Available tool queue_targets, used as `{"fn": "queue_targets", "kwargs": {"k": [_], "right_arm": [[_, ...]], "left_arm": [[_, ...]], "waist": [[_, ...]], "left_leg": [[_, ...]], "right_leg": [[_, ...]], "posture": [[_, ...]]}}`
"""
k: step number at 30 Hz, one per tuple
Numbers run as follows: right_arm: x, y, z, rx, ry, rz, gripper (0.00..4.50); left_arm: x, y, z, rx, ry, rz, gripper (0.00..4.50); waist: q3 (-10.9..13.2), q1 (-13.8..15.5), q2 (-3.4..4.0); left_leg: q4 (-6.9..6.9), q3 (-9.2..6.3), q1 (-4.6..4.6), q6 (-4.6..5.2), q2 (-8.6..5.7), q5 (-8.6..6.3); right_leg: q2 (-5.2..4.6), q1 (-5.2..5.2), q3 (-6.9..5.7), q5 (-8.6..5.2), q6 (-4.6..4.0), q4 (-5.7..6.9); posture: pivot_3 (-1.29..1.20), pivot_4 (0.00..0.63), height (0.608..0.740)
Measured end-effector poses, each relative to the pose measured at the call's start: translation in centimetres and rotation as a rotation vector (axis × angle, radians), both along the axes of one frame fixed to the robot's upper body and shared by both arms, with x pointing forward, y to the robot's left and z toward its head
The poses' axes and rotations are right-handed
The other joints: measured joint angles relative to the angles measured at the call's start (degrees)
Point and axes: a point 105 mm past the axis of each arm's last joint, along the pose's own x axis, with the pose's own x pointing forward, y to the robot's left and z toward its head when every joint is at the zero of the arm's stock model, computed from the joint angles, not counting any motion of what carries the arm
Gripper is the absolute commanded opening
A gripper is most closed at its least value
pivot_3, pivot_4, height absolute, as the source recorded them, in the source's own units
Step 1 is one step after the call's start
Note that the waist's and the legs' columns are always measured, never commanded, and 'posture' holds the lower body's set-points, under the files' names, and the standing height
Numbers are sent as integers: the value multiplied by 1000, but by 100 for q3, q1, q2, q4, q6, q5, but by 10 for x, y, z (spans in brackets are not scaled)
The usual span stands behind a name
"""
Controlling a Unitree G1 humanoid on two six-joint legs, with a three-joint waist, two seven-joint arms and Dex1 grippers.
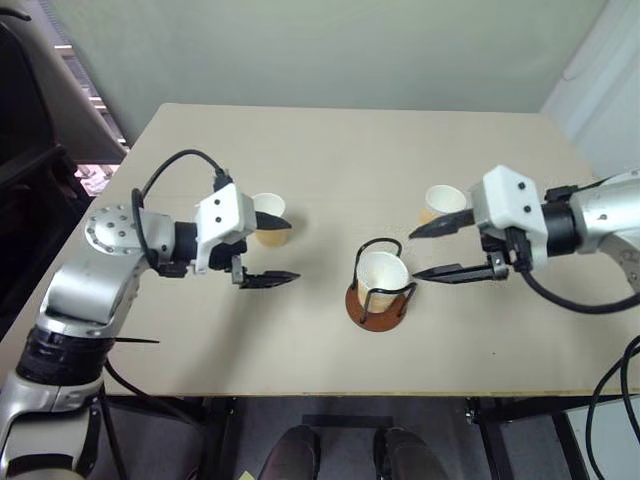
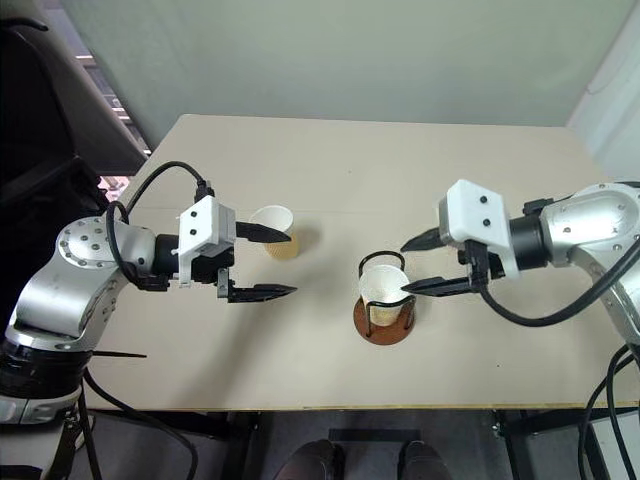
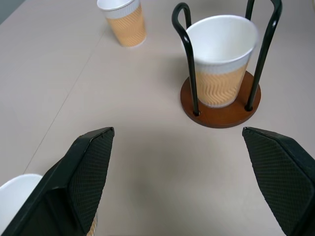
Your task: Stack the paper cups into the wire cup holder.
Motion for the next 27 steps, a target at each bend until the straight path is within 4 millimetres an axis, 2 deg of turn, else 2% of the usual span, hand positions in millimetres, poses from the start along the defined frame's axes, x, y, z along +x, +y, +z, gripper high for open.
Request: {"fn": "queue_targets", "kwargs": {"k": [2, 4, 6, 8, 9, 11, 13, 15, 21, 24, 27], "right_arm": [[20, -19, 15, 6, -61, -83, 4409], [48, -41, 31, 10, -146, -192, 4460], [77, -58, 38, -2, -215, -292, 4460], [104, -68, 29, -31, -224, -358, 4460], [119, -70, 17, -57, -209, -381, 4460], [136, -67, -8, -111, -169, -386, 4460], [146, -66, -31, -174, -140, -381, 4460], [151, -67, -44, -217, -126, -381, 4460], [158, -61, -66, -263, -102, -365, 4460], [159, -57, -82, -290, -75, -361, 3850], [161, -55, -90, -316, -83, -362, 2795]], "left_arm": [[0, 2, 2, -4, -3, 6, 4500], [-1, 3, 2, -3, -5, 11, 4500], [-1, 3, 2, -4, -4, 16, 4500], [0, 2, 2, -6, -7, 19, 4500], [1, 0, 2, -11, -9, 17, 4500], [0, -3, 2, -14, -10, 9, 4500], [-1, -5, 3, -16, -12, 7, 4500], [-3, -7, 3, -17, -15, 6, 4500], [-11, -6, -7, -15, 23, 27, 4500], [-14, -3, -4, -17, 21, 44, 4500], [-16, -1, 0, -17, 4, 57, 4500]], "waist": [[0, 2, 0], [0, -3, 0], [0, -16, 0], [0, -43, 0], [0, -62, 0], [2, -76, 4], [7, -75, 11], [7, -63, 12], [7, -60, 12], [8, -62, 13], [8, -55, 13]], "left_leg": [[0, 0, 1, 0, 0, 0], [0, -1, 5, 7, 0, -5], [-1, -3, 14, 34, 1, -22], [-7, -3, 20, 55, 4, -33], [-7, -3, 23, 55, 4, -32], [-12, -2, 18, 46, 5, -26], [-17, -2, 4, 33, 7, -16], [-25, -2, -3, 25, 14, -11], [-29, 1, -7, -40, 29, 13], [-31, 2, -8, -44, 33, 9], [-33, 1, -6, -47, 37, 8]], "right_leg": [[0, 0, 1, 3, -4, 1], [0, -2, 0, 12, -10, 1], [0, -2, 0, 18, -18, 10], [0, -7, -1, 24, -26, 20], [0, -13, 0, 27, -31, 30], [0, -30, 0, 28, -37, 52], [0, -58, -1, 22, -47, 80], [0, -67, -9, 17, -56, 86], [2, -66, -29, 6, -74, 85], [2, -67, -34, 4, -78, 87], [2, -66, -42, 1, -86, 92]], "posture": [[0, 150, 740], [0, 150, 740], [0, 150, 740], [0, 150, 740], [0, 150, 740], [0, 150, 740], [0, 150, 740], [0, 150, 740], [0, 150, 740], [0, 150, 740], [0, 150, 740]]}}
